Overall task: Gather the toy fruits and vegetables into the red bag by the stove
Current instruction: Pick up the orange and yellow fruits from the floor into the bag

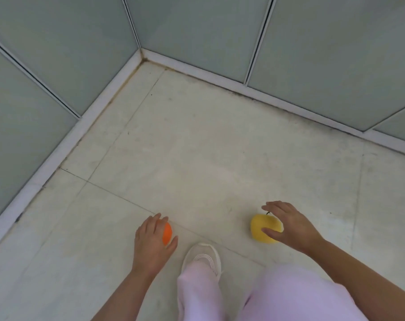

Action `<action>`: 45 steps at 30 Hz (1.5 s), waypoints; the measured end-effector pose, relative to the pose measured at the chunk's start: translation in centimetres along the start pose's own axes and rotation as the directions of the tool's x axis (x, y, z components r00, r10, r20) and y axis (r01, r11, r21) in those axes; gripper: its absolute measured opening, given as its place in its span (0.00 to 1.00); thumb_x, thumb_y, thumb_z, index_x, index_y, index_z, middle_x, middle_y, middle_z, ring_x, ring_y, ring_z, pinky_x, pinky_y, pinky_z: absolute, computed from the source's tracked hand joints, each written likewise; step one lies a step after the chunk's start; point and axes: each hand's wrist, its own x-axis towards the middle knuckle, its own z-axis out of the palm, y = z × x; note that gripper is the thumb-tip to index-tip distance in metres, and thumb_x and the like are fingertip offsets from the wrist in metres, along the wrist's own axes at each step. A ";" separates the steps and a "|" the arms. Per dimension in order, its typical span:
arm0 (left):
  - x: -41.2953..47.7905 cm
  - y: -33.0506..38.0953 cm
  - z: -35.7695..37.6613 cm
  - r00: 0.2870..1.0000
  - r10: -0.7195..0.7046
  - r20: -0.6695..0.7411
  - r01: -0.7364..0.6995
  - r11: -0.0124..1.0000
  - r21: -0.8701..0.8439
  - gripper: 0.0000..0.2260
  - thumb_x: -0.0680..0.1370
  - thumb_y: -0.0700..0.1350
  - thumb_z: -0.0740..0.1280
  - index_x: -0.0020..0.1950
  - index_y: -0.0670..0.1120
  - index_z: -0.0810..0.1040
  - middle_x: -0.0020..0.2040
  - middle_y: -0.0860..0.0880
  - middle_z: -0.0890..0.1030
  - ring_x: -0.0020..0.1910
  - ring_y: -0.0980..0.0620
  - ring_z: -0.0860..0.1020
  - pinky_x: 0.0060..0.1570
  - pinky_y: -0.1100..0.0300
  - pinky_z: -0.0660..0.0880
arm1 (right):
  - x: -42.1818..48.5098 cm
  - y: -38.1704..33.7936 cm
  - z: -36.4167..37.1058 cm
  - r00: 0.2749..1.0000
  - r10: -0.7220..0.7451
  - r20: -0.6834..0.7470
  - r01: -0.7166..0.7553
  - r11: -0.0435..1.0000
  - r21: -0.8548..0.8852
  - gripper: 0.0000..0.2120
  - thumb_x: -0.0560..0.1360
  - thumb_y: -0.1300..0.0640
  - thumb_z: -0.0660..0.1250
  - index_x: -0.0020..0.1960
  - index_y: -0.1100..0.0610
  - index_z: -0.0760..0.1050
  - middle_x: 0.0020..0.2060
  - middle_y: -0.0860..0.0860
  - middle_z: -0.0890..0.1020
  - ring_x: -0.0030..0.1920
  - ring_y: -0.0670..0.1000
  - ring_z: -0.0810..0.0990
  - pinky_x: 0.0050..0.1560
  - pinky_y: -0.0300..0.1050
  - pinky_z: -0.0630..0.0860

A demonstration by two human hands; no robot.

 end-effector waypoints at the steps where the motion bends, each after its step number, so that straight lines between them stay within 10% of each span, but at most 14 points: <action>1: 0.1 -0.3 0.3 1.000 -0.001 0.011 0.001 1.000 0.010 0.27 0.66 0.58 0.59 0.55 0.41 0.79 0.56 0.40 0.79 0.54 0.38 0.77 0.53 0.42 0.73 | -0.3 0.3 0.5 1.000 0.021 0.015 -0.022 1.000 0.017 0.26 0.68 0.50 0.73 0.63 0.52 0.72 0.62 0.50 0.74 0.63 0.53 0.70 0.56 0.45 0.70; 12: 0.5 -0.2 2.3 0.996 -0.068 -0.057 0.066 0.997 -0.026 0.26 0.63 0.44 0.78 0.57 0.39 0.77 0.60 0.37 0.76 0.57 0.35 0.73 0.50 0.42 0.74 | -0.9 0.9 3.1 0.986 0.120 0.117 -0.133 0.985 0.112 0.31 0.69 0.48 0.72 0.68 0.48 0.65 0.68 0.47 0.66 0.66 0.49 0.63 0.57 0.43 0.70; 26: -0.4 0.3 2.8 0.918 -0.392 -0.051 0.359 0.881 -0.310 0.24 0.69 0.43 0.74 0.63 0.42 0.73 0.62 0.40 0.70 0.58 0.40 0.68 0.56 0.51 0.67 | -0.8 0.4 5.4 0.971 0.172 0.169 -0.225 0.898 0.379 0.32 0.66 0.54 0.75 0.67 0.52 0.66 0.64 0.52 0.66 0.60 0.51 0.69 0.56 0.36 0.64; 45: 3.3 10.5 -8.2 0.932 -0.225 -0.284 -0.019 0.751 -0.660 0.19 0.63 0.44 0.75 0.50 0.54 0.74 0.52 0.51 0.75 0.49 0.57 0.74 0.48 0.73 0.66 | 0.5 0.7 -6.3 0.906 0.323 -0.273 -0.176 0.874 0.452 0.30 0.59 0.63 0.79 0.59 0.57 0.75 0.52 0.50 0.70 0.49 0.53 0.74 0.48 0.40 0.67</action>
